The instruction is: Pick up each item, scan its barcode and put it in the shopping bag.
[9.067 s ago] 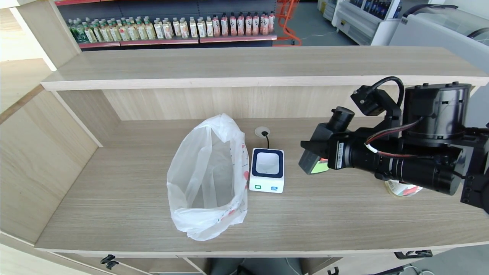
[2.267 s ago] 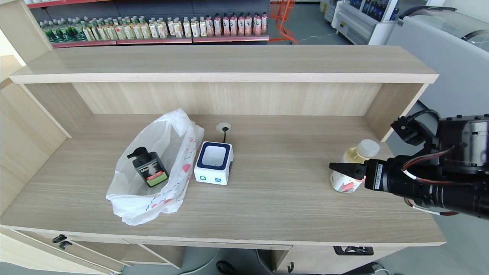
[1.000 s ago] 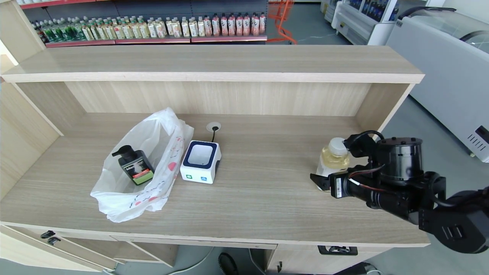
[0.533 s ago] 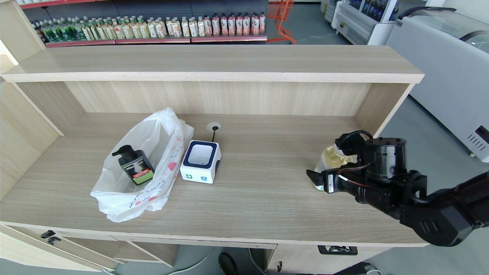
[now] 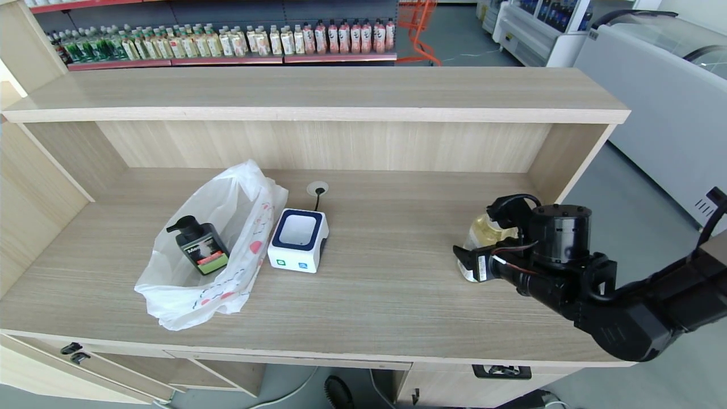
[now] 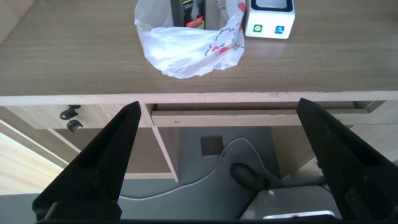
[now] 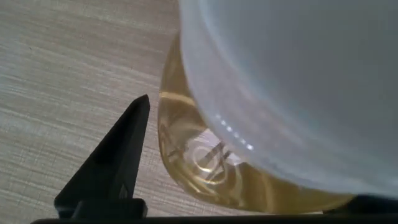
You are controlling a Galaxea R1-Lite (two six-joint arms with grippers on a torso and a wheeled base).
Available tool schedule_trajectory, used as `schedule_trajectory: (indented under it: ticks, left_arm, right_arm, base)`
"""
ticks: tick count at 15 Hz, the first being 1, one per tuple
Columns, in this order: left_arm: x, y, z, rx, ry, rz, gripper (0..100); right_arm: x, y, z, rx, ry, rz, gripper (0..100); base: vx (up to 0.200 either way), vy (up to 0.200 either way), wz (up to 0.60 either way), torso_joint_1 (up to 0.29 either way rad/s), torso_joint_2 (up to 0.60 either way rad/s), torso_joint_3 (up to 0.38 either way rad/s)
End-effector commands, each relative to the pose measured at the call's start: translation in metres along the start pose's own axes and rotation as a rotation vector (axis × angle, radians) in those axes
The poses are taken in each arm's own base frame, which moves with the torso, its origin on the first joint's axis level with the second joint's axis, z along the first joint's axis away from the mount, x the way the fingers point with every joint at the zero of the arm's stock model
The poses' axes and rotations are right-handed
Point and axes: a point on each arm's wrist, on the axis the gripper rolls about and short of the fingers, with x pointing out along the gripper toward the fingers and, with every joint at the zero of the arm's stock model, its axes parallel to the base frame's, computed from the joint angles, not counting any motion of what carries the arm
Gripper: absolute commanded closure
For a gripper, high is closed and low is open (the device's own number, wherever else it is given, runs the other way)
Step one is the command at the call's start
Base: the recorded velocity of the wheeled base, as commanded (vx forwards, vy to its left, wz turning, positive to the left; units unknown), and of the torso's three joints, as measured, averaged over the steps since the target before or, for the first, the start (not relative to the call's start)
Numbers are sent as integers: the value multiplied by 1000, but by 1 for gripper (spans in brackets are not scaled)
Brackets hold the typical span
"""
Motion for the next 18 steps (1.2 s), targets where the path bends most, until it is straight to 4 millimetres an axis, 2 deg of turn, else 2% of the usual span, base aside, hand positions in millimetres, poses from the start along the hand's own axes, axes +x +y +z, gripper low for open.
schedule_trajectory:
  ticks: [1,9,10,12,15,17,18]
  left_arm:
    - [0,0,0,0,2,0,0]
    - [0,0,0,0,2,0,0]
    - [0,0,0,0,2,0,0]
    - [0,0,0,0,2,0,0]
    - [0,0,0,0,1,0,0]
    - [0,0,0,0,2,0,0]
    - [0,0,0,0,2,0,0]
  right_arm:
    - [5,1,-5,-14,14,2,100]
    - [14,1,-8,-62,-27,-6,100]
    - [13,-1,-5,-56,-39,-7,100]
    - [9,-5,23,-29,-113,27,100]
    - [-19,-10,66,90,-103,149,100]
    - [-50,-11,72,166,-68,440,100]
    - [-58,-15,69,164,-60,568,100]
  base:
    - [0,0,0,0,0,0]
    - [0,0,0,0,0,0]
    - [0,0,0,0,0,0]
    - [0,0,0,0,0,0]
    - [0,0,0,0,0,0]
    - [0,0,0,0,0,0]
    - [0,0,0,0,0,0]
